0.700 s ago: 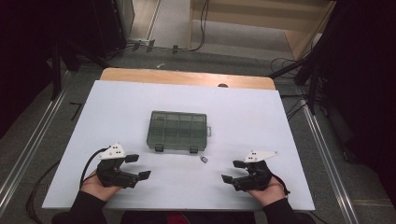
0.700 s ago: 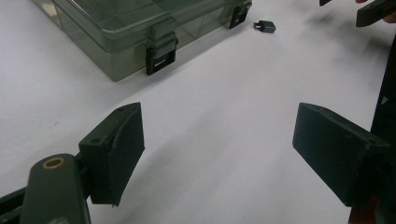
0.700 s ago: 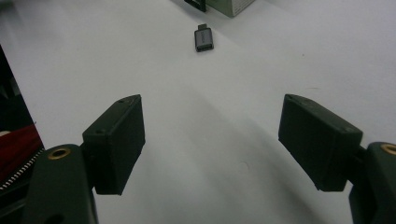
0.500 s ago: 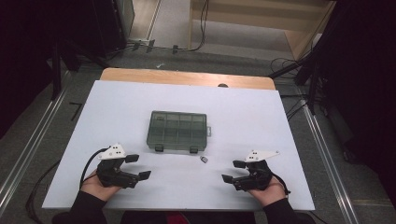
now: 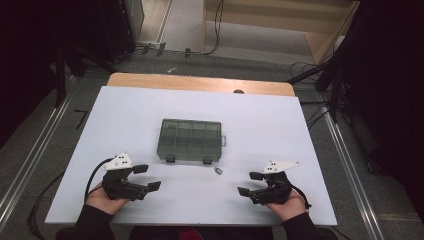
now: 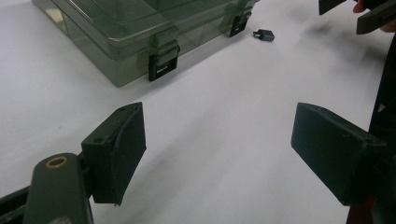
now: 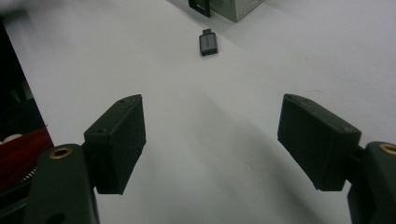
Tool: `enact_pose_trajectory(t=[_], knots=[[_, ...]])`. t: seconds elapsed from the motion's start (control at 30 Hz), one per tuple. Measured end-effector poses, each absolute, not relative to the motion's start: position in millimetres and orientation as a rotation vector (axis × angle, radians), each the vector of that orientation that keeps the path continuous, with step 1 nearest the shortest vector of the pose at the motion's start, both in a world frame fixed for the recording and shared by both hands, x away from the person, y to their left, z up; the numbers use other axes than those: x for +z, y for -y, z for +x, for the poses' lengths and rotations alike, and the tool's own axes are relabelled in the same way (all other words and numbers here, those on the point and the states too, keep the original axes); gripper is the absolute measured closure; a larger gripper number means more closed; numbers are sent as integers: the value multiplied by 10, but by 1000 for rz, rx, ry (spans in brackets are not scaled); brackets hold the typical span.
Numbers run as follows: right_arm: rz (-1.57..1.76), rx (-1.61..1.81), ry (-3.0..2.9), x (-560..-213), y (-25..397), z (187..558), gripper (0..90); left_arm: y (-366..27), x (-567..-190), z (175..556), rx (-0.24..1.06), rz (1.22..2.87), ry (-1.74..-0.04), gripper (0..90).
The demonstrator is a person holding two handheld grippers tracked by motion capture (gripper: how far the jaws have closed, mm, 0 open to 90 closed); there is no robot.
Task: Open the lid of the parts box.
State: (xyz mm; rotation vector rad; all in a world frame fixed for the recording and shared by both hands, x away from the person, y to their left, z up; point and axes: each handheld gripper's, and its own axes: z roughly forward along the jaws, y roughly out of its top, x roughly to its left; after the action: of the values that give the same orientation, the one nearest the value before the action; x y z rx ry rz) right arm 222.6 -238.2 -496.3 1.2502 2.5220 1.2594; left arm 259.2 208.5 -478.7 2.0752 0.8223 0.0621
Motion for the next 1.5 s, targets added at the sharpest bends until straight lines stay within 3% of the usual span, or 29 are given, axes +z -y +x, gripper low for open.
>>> enact_pose_trajectory(t=[0.17,1.5], knots=[[1284,1273,-2537,-4959,2386,2239,255,-2084,-4797,2593,63,2086,-825,184],[1279,1324,-2471,-4864,2371,2376,255,-2080,-4813,2601,79,2102,-829,184]])
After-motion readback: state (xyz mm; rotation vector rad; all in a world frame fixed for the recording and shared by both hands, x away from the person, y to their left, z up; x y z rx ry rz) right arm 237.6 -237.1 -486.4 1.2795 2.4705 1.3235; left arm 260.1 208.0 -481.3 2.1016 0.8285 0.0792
